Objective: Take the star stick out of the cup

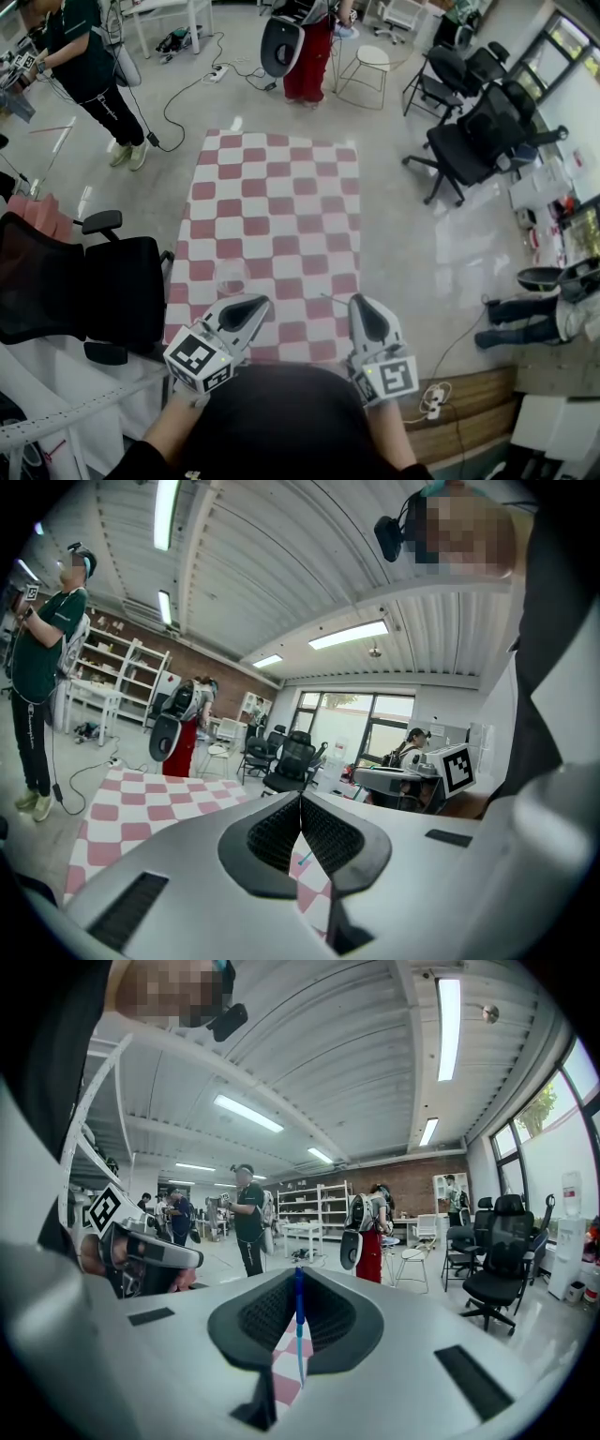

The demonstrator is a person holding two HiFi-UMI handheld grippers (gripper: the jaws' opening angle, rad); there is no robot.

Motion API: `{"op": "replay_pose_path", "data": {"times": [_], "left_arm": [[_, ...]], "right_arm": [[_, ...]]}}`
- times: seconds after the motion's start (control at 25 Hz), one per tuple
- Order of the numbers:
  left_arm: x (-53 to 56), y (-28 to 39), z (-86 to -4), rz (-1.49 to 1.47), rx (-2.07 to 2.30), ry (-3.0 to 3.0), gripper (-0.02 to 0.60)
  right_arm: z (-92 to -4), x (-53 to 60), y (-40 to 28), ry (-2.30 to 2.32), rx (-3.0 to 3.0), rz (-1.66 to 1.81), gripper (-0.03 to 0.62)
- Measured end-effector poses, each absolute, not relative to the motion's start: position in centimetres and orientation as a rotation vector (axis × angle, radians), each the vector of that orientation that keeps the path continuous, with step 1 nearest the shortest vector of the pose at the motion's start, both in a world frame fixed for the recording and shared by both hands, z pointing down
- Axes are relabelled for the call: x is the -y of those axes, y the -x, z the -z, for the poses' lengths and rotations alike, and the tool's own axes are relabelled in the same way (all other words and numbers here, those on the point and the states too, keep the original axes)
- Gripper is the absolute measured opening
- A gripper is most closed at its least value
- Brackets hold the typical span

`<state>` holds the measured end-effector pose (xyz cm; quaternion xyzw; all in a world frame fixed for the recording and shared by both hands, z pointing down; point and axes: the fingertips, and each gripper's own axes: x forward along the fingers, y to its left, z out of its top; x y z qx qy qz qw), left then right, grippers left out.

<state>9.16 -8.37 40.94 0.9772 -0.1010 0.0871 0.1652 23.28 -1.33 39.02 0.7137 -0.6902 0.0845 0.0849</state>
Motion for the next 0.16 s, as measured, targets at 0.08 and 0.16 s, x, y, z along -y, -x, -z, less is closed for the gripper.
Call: {"op": "replay_pose_path", "data": {"times": [0.08,0.16], "left_arm": [[8.54,-9.1,-41.01,-0.248,0.291,-2.784,0.041],[8.71,-9.02,-41.07,-0.249,0.294,-2.786,0.04]], "right_arm": [[-38.89,1.64,-23.19,-2.13,2.071,-0.238,0.026],[-38.88,1.9,-23.07,-2.129,2.081,-0.233,0.025]]}}
